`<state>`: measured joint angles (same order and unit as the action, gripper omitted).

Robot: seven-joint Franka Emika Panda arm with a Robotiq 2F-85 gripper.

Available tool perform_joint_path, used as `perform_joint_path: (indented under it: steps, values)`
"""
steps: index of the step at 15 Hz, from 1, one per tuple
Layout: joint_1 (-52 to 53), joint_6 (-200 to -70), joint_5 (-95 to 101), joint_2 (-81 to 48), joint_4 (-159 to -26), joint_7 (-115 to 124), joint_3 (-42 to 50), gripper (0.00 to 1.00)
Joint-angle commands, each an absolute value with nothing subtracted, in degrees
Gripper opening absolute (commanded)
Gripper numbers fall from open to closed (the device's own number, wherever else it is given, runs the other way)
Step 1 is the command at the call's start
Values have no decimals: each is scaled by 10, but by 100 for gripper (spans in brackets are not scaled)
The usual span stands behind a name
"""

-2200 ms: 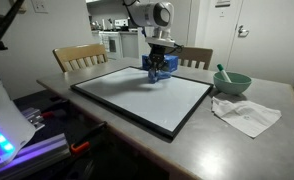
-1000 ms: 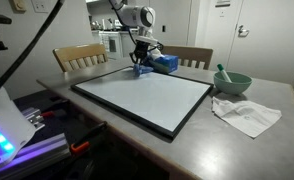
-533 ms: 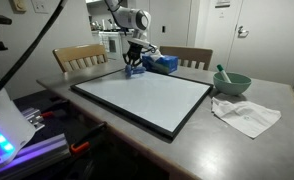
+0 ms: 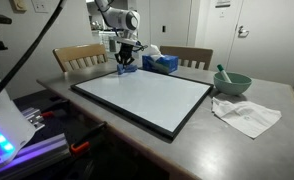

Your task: Use the blue towel to wipe the white board

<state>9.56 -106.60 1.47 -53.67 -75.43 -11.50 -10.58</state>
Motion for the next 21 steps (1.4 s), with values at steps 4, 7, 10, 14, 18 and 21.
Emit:
perform_joint_path:
  steps: [4, 7, 10, 14, 18, 21]
  values:
    - [123, -1096, 39, -533, -765, -99, -93, 3]
    - [117, -1098, 36, -532, -770, -135, -103, 3]
    - [117, -1107, 34, -528, -781, -144, -104, 3]
    - [118, -1094, 35, -538, -765, -150, -103, 3]
    - [121, -1083, 41, -536, -761, -153, -99, 37]
    - [124, -1067, 48, -529, -762, -156, -98, 52]
